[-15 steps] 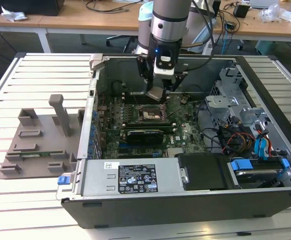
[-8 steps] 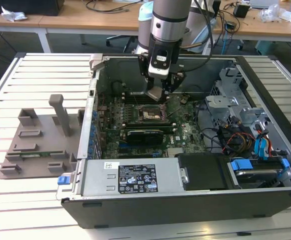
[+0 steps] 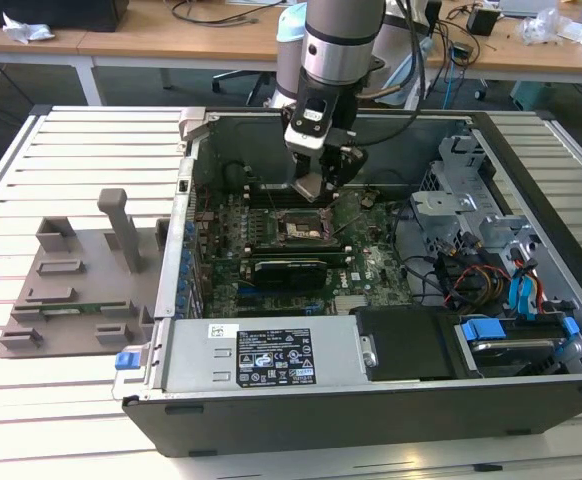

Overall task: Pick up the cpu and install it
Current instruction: 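Place the cpu into insertion slot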

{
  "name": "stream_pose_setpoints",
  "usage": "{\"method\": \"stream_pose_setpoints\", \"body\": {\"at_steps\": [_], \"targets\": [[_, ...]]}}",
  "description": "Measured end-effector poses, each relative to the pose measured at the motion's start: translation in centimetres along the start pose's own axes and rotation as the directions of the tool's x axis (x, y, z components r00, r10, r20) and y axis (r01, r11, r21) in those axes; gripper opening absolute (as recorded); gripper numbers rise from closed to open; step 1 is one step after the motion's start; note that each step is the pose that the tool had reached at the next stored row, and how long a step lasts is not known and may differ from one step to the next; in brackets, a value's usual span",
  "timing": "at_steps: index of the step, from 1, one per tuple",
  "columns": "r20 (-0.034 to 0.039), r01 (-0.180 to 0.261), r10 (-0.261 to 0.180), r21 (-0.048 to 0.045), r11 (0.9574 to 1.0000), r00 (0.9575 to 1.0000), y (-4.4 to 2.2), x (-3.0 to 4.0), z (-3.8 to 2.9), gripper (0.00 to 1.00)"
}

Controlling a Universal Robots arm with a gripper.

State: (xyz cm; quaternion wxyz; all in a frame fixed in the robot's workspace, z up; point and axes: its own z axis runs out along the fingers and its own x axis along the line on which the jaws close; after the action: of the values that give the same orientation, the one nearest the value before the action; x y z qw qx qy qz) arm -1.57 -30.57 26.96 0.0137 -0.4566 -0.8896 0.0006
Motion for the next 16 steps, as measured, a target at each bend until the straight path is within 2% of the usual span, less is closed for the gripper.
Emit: {"method": "stream_pose_setpoints", "body": {"at_steps": [4, 8, 14, 16], "targets": [[-0.0006, -0.041, 0.041, -0.001, 0.9992, 0.9992, 0.0, 0.0, 0.02, 0.55], [-0.0014, -0.098, 0.098, -0.0022, 0.9951, 0.9951, 0.0, 0.0, 0.04, 0.55], [-0.0031, -0.195, 0.195, -0.0044, 0.9809, 0.9809, 0.0, 0.0, 0.08, 0.55], [-0.0039, -0.236, 0.235, -0.0052, 0.9719, 0.9719, 0.0, 0.0, 0.09, 0.55]]}}
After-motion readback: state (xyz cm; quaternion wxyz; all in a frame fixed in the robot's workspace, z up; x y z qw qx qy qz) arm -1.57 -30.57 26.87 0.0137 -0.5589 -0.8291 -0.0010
